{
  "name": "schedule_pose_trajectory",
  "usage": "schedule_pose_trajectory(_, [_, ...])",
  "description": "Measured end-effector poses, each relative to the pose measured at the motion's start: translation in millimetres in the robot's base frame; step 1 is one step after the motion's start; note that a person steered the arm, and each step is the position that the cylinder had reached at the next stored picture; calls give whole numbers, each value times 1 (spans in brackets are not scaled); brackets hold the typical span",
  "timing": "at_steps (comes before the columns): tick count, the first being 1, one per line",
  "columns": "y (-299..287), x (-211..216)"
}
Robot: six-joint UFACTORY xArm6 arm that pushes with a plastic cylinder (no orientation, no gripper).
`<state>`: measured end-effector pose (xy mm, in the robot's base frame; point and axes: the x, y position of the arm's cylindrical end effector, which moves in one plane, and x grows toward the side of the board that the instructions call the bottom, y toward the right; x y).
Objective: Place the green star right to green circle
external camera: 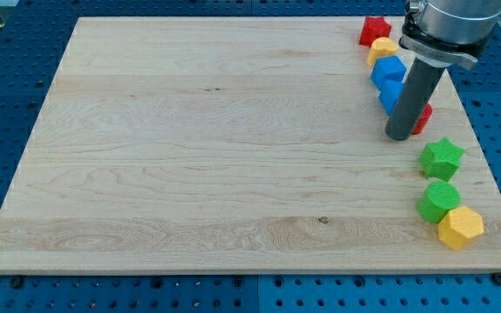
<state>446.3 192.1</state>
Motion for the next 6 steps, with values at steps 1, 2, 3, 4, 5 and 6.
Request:
schedule_pose_trajectory(1, [12, 0])
schedule_pose_trajectory(2, [30, 8])
schedule_pose_trajectory(3, [33, 23])
schedule_pose_trajectory(4, [34, 36])
schedule_pose_trajectory(5, [39, 47])
schedule_pose_trajectory(6, [51, 65])
